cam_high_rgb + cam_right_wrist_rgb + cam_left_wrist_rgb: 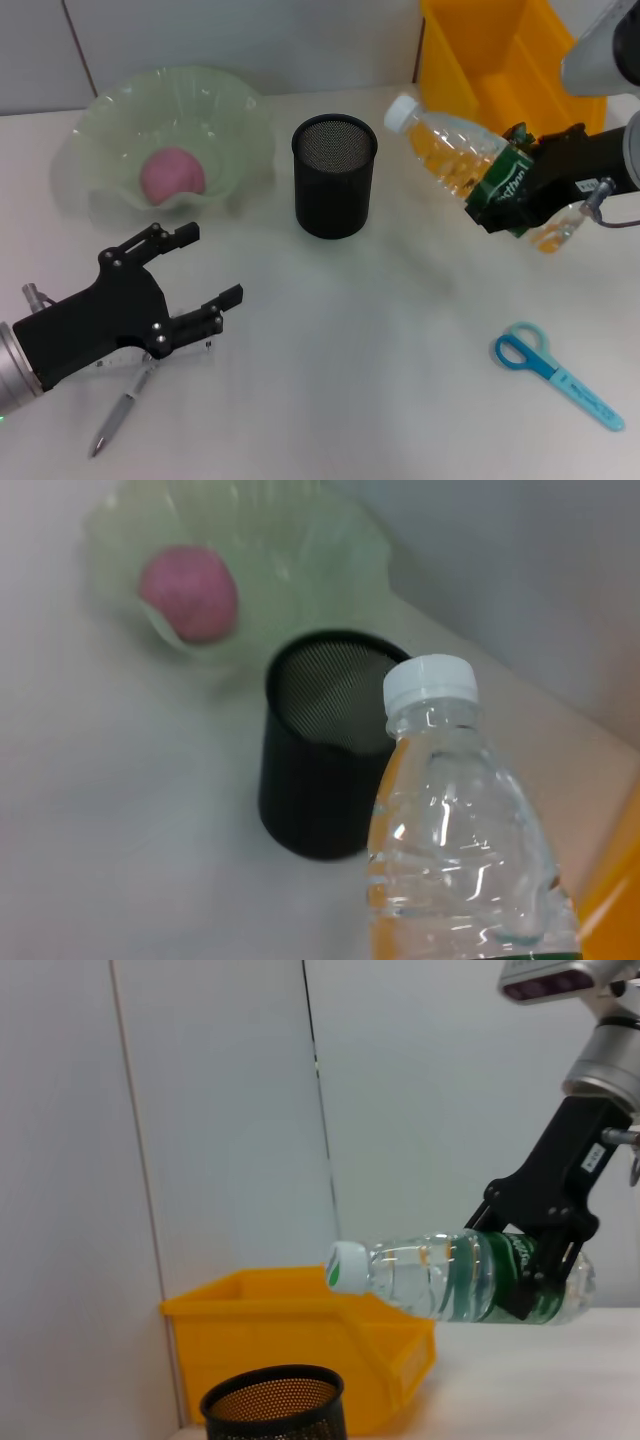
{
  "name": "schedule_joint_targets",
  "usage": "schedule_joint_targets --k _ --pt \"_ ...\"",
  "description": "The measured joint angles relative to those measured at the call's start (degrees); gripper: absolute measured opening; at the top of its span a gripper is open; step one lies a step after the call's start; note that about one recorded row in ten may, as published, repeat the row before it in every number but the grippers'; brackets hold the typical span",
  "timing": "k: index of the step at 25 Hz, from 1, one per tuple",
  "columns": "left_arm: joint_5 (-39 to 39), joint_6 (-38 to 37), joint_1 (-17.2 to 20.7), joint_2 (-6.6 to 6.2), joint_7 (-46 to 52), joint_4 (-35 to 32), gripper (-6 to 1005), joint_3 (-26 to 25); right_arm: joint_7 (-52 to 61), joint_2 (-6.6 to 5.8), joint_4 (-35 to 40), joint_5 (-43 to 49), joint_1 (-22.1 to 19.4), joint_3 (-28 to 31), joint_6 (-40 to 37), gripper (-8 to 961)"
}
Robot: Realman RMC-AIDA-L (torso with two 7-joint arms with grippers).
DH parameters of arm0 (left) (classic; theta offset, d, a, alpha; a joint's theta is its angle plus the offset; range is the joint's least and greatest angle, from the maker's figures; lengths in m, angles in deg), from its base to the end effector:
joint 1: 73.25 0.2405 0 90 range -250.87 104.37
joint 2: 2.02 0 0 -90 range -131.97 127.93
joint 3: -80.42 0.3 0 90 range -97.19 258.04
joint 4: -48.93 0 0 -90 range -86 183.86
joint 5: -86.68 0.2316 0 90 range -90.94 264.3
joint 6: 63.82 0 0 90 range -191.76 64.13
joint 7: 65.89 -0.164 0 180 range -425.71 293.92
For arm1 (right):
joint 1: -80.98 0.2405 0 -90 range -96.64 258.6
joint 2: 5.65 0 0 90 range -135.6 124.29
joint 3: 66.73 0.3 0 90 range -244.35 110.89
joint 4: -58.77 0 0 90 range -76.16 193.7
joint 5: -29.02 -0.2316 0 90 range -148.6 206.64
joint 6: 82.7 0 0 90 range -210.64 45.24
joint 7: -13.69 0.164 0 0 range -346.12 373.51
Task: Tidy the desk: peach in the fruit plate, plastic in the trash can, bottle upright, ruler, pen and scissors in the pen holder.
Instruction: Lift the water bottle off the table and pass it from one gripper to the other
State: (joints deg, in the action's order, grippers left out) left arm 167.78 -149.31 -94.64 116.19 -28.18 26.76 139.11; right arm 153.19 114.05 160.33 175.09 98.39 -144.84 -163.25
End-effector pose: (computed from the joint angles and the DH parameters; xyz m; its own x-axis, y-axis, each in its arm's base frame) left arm -0.3232 0.3229 -0.0725 0.7931 -0.0806 0.6038 0.2413 -0.8686 -0.4328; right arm 0.2126 0.3735 0.0258 0.8744 -0.4850 -0.0167 -0.3926 -0.6867 -0.6118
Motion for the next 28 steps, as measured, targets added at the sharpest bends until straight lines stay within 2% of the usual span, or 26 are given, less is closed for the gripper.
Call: schedule_joint_targets --k 5,8,12,18,28 --pt "0.0 -0.1 0.1 0.00 0.2 0.0 783 -0.9 -2.0 0.01 1.1 -4.4 -2.3 0.6 1.8 770" --pt "0.0 -0.7 0.3 0.00 0.5 0.2 782 -2.9 -6.4 0.01 1.6 -10.7 -5.4 0.8 4.3 770" --pt "-0.1 -1.7 0.3 -0.03 0.5 0.4 782 -4.5 -9.0 0.00 1.5 -15.3 -7.0 1.8 5.2 770" --pt "-0.1 -2.7 0.3 -0.07 0.7 0.5 781 -6.3 -19.8 -0.02 -1.2 -29.0 -11.3 3.3 6.9 770" --pt "-0.2 -3.6 0.3 -0.10 1.5 0.5 779 -7.1 -33.5 -0.34 -8.5 -42.6 -13.6 5.1 6.3 770"
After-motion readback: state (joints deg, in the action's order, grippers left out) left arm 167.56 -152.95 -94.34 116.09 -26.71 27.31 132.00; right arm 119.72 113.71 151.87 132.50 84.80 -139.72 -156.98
